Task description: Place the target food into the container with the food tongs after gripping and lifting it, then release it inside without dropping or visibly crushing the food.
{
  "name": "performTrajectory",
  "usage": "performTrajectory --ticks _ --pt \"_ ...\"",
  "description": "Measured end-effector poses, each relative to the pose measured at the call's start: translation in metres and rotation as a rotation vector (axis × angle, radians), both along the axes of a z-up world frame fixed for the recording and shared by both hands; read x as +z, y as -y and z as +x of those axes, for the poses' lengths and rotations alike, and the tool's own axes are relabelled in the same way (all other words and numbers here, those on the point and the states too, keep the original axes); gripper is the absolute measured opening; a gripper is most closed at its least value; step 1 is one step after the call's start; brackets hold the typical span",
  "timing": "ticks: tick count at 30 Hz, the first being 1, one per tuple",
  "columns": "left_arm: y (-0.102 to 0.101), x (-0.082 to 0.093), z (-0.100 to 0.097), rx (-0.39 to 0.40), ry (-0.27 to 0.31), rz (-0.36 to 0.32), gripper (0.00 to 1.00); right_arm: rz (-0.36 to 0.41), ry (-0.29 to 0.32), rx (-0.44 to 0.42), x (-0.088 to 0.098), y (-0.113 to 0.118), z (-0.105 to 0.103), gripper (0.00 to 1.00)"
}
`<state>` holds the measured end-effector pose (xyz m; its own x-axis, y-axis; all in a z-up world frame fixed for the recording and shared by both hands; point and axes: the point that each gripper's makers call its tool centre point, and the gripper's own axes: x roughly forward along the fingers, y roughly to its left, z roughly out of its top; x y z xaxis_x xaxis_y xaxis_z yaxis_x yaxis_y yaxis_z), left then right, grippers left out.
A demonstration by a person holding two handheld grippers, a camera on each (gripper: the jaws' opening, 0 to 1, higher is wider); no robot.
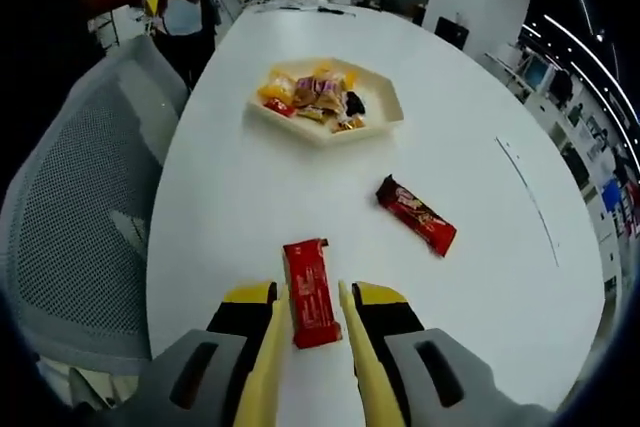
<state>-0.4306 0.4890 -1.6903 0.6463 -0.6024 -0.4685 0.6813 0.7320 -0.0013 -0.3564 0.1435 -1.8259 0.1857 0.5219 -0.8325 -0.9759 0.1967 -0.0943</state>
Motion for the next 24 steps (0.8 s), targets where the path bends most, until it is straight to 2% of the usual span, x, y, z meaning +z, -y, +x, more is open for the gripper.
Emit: performTrajectory --ticks 10,11,12,21,24 --pt "-0.001 -0.001 -0.001 0.003 -0.004 -0.003 0.99 -0.032 0.005 -0.006 -0.012 0.0 0.004 0.28" --pt "-0.001 -0.001 -0.001 0.004 -0.005 -0.004 0.99 -0.028 0.002 -0.01 -0.012 0.0 0.004 0.28" --pt "-0.001 -0.001 -0.001 0.004 -0.005 -0.003 0.99 -0.006 -0.017 -0.052 -0.011 0.0 0.006 0.27" --pt "-0.001 -0.001 0.0 0.003 -0.002 -0.004 0.99 -0.018 -0.059 -0.084 -0.012 0.002 0.002 0.23" --pt "-0.002 0.0 0.0 0.002 -0.003 -0.003 0.99 -0.018 -0.055 -0.082 -0.012 0.002 0.003 0.23"
